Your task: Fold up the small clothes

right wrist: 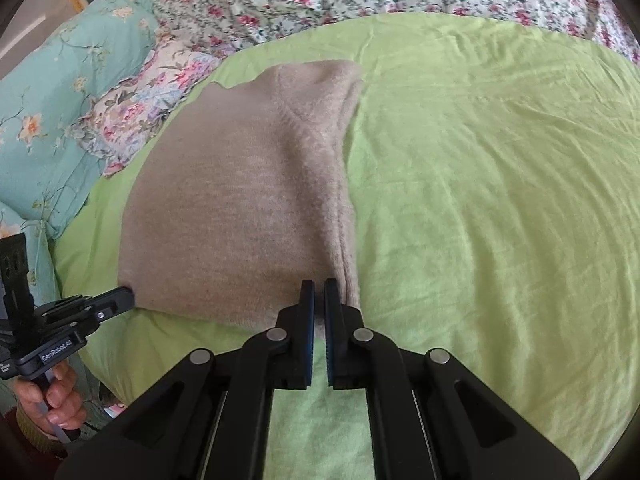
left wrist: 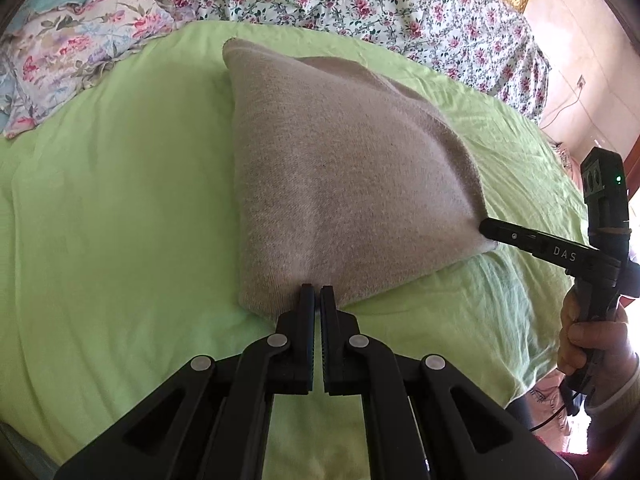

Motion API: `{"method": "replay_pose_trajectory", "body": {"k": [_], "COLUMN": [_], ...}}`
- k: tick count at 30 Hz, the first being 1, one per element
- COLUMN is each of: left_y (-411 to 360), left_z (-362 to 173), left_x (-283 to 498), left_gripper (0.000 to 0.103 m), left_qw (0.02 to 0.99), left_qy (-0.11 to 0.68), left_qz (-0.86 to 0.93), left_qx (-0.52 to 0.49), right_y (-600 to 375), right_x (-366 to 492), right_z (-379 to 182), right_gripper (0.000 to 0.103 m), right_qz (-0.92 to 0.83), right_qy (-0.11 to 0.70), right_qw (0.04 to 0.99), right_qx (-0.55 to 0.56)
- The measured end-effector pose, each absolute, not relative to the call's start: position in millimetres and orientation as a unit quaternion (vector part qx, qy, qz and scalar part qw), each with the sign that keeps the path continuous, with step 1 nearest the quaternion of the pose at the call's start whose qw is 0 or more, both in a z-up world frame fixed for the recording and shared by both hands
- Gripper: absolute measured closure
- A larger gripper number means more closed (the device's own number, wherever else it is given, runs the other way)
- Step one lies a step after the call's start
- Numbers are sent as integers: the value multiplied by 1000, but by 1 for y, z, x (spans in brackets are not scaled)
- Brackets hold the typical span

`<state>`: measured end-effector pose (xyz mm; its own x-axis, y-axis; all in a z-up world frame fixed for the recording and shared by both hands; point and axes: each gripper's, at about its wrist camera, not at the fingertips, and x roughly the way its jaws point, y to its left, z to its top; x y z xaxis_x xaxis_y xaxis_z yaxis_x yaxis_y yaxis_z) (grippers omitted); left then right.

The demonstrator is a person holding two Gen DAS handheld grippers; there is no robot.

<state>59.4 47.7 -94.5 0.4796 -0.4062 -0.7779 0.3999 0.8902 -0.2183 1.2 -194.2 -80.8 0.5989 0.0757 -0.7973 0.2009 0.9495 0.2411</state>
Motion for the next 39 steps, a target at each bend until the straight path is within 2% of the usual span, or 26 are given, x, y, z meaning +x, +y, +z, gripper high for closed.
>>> {"method": "replay_pose_trajectory", "body": {"k": [3,5,7,9,11,12,14,15,16,20,23,25,27,32,34,35,36,39], "left_y": [54,56,55,56,58,59,63,65,67,79,85,87,86,83,82,80,77,67], "left_z": [-91,-88,-84,-81,-76,-75,-74,-73,-73,-75,-78,-79,-79,-63,-48,-41,-35,-26], "left_x": [55,49,41,32,24,21,15,12,9,1,-6,-10,-15,-23,-26,-26,-25,-27], "left_gripper": [100,96,85,51,43,36,22,21,20,18,18,18,18,18,15,10,0,0], "left_qw": [860,861,867,876,883,883,885,887,888,886,886,888,887,888,894,896,898,906], "left_qy": [456,455,448,435,423,421,420,417,418,425,430,429,434,432,420,415,410,391], "left_qz": [-231,-228,-218,-204,-199,-201,-192,-190,-189,-180,-171,-160,-151,-141,-140,-140,-138,-126], "left_qx": [-5,5,24,42,48,49,49,47,45,29,30,41,51,73,74,77,83,102], "right_y": [-198,-199,-202,-202,-197,-193,-186,-182,-177,-157,-146,-139,-135,-136,-134,-133,-132,-132], "right_x": [-5,-11,-19,-31,-40,-44,-52,-55,-58,-67,-74,-79,-82,-87,-90,-91,-91,-90], "right_z": [-76,-72,-68,-62,-58,-56,-55,-54,-54,-54,-54,-55,-56,-47,-36,-27,-23,-12], "right_gripper": [97,95,95,95,94,93,78,61,49,43,34,22,17,17,12,8,2,0], "right_qz": [-59,-85,-92,-86,-85,-82,-74,-71,-66,-47,-38,-40,-44,-18,-17,-16,-15,-8], "right_qy": [450,453,453,448,446,445,446,447,448,448,452,459,466,474,464,455,449,421], "right_qw": [877,876,874,875,876,877,877,877,878,882,882,881,879,876,881,886,890,904], "right_qx": [156,142,151,163,161,160,162,160,156,138,127,107,90,94,88,83,80,75]}}
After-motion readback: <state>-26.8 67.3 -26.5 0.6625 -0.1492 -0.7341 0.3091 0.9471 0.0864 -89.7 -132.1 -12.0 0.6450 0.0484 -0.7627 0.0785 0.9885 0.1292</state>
